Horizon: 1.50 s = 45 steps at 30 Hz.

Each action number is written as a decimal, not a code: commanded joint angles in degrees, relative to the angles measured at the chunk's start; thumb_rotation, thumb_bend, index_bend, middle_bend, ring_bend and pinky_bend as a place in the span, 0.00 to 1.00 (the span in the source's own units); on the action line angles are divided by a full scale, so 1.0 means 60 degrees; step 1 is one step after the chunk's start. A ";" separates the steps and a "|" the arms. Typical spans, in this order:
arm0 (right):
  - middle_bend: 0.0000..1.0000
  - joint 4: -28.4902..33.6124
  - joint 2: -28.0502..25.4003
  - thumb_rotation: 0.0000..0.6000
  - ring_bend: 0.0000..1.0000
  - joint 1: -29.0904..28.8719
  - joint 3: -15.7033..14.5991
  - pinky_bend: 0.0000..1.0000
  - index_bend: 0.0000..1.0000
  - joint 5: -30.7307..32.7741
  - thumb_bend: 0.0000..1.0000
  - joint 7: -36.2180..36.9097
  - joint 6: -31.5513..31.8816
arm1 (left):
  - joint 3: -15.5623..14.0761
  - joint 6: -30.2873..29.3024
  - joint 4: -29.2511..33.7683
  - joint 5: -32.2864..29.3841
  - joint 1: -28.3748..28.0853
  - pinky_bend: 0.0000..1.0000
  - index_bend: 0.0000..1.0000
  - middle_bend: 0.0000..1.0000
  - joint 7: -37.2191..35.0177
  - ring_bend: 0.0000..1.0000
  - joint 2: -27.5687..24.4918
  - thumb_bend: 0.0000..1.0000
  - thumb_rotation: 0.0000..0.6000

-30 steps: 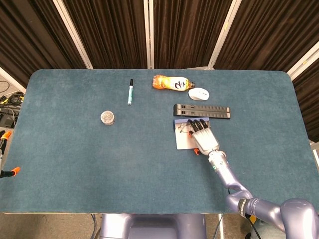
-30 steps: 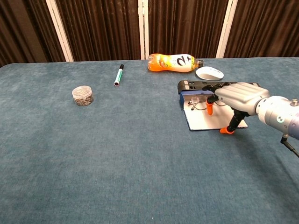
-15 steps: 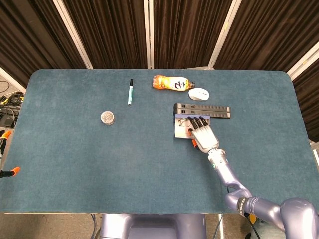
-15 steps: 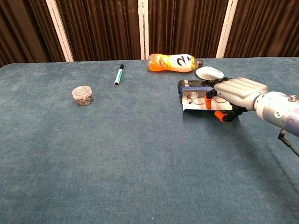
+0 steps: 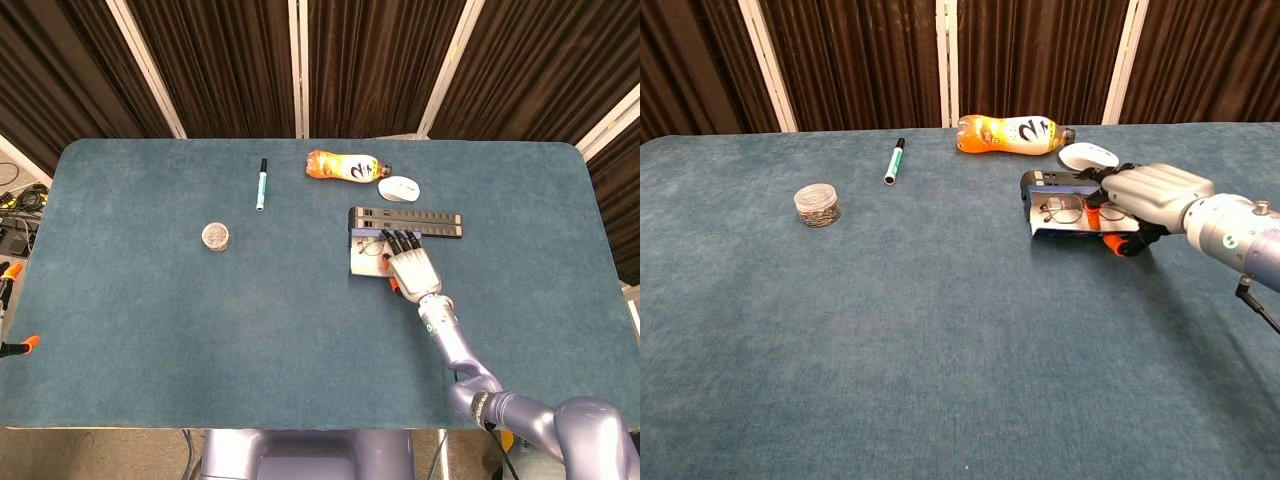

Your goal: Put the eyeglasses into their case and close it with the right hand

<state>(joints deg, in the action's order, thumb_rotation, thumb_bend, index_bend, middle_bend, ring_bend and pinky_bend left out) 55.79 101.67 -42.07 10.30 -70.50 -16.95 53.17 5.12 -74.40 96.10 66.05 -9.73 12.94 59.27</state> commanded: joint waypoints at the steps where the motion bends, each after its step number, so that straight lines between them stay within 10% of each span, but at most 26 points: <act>1: 0.01 0.0092 -0.0141 1.00 0.00 0.0129 -0.0120 0.00 0.60 -0.0300 0.45 0.0272 0.0272 | -0.0005 -0.0015 0.0021 0.0024 0.0010 0.00 0.00 0.00 -0.0022 0.00 -0.0012 0.00 1.00; 21: 0.04 0.3706 -0.3254 1.00 0.00 0.1208 -0.1942 0.00 0.71 -0.2495 0.48 -0.0222 0.1375 | -0.0165 -0.0227 0.0227 0.0521 0.0138 0.00 0.00 0.00 -0.0187 0.00 -0.0124 0.00 1.00; 45: 0.03 0.4037 -0.3010 1.00 0.00 0.0753 -0.1445 0.00 0.69 -0.1950 0.48 -0.1586 0.0399 | -0.0132 -0.0090 0.0194 0.0435 0.0054 0.00 0.00 0.00 -0.0096 0.00 -0.0060 0.00 1.00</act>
<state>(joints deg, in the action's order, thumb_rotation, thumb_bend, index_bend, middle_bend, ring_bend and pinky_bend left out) 80.18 83.42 -37.41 1.46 -82.41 -26.24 55.75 4.33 -74.95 97.27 68.67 -9.40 12.36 58.91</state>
